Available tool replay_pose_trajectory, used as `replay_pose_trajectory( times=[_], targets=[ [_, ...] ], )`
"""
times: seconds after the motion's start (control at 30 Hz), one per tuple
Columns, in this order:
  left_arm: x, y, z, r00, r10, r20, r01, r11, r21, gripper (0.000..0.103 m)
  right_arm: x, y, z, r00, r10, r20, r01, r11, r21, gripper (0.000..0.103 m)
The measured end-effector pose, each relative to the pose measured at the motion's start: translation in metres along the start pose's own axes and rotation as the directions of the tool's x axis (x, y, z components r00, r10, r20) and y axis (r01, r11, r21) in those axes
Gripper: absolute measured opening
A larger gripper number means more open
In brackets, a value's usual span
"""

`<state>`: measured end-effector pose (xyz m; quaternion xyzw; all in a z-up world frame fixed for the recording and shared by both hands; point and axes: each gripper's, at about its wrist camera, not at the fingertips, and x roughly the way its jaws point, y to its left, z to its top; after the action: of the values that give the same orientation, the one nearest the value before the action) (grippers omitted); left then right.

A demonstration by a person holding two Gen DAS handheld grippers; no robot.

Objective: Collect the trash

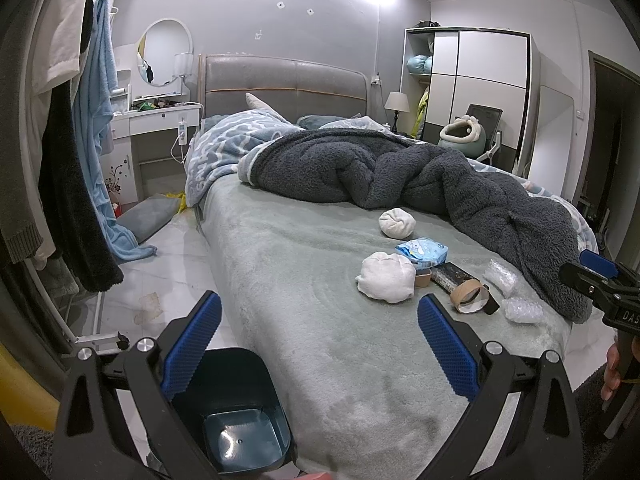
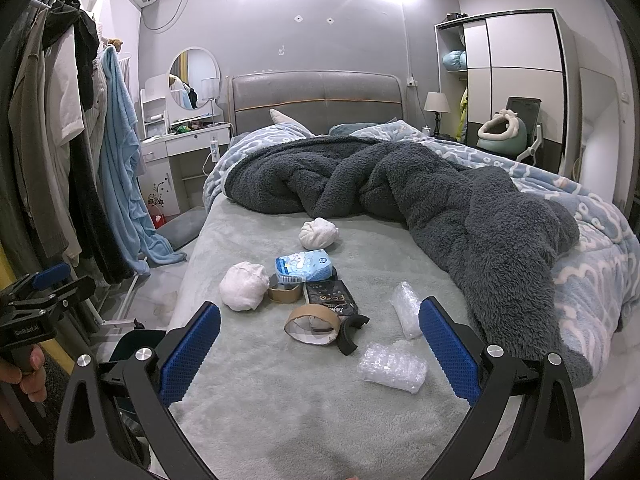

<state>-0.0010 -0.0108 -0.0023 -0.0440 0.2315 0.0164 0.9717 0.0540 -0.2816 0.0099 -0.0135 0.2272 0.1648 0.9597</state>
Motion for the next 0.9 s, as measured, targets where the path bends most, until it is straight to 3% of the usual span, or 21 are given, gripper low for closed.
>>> replay_pose_trajectory(
  times=[0.9],
  targets=[
    [0.0089,-0.0045,-0.0025,0.999,0.002,-0.044,-0.001,1.0,0.019,0.1,0.0011,0.0006,-0.0033,1.0,0.007,-0.017,-0.007,1.0,-0.003,0.1]
  ],
)
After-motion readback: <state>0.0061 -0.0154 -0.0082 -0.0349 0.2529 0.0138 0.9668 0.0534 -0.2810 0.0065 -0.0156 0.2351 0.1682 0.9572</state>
